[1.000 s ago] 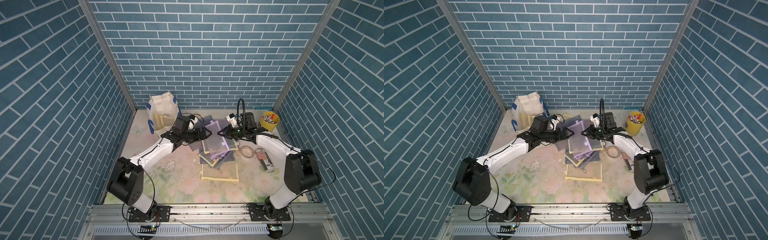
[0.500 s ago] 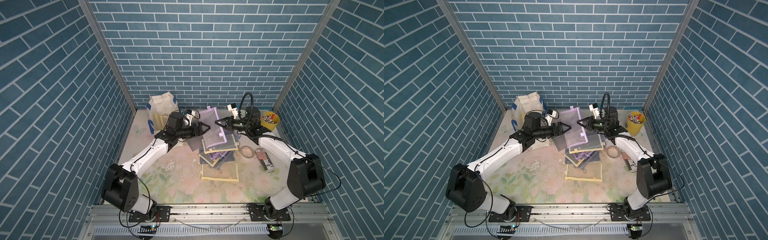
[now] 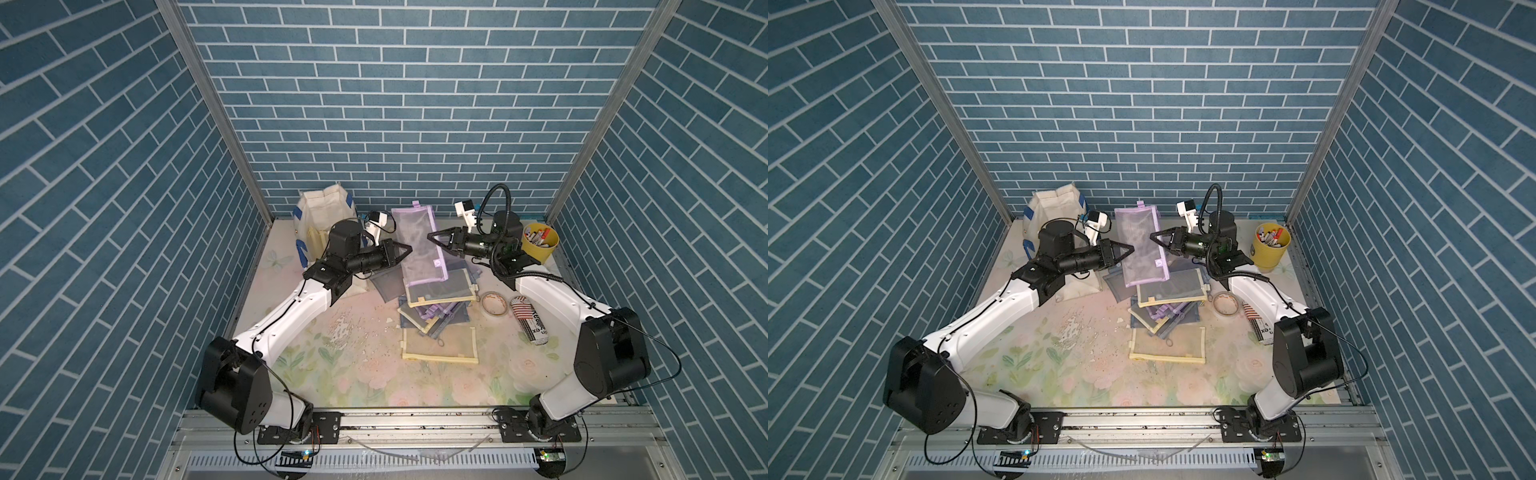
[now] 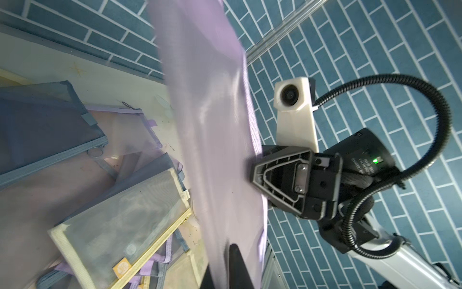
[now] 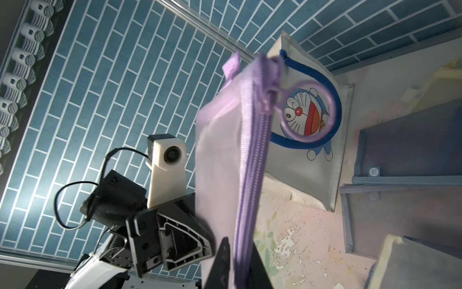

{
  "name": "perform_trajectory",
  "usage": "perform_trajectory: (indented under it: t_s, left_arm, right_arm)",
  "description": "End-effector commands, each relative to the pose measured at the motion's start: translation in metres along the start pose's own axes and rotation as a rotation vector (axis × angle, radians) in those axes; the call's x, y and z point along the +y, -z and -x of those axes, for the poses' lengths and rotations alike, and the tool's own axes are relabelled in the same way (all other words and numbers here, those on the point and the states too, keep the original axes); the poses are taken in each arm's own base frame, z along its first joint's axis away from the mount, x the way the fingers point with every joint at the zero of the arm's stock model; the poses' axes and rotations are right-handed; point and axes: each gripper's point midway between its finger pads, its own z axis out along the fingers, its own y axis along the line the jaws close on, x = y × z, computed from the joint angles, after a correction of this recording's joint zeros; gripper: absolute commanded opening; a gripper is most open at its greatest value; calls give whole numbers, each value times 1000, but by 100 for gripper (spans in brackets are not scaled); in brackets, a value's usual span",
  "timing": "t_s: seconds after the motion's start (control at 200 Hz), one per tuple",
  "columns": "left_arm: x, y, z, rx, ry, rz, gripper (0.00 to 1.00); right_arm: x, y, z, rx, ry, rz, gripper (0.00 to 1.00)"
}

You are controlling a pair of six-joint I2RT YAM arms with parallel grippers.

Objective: Put the pencil pouch into the canvas bag
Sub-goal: Pick up the pencil pouch.

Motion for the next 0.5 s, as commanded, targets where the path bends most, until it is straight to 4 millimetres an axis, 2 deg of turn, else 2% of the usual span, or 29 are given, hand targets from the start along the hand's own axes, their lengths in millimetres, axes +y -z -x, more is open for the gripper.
perform_trajectory:
  t_s: [0.0,0.055,0.165,0.245,0.38,0.495]
  left_arm:
    - [-4,9,16,-36,-14,5,0]
    - [-2,13,22,-34,-11,24,0]
    - [5,31,36,-29,-27,99,0]
    - [8,50,53,-37,-58,166,0]
    - [29,89,79,-23,-84,325,0]
    - [49,120,119,-87,-66,390,0]
  right_arm:
    - [12,4,-5,12,53,-58,33]
    - [5,6,-8,25,63,-133,43]
    - [-11,15,-12,57,98,-310,98]
    - [-19,21,-13,73,104,-400,99]
    - [-26,31,-7,67,122,-500,99]
    - [-38,37,-4,63,108,-578,99]
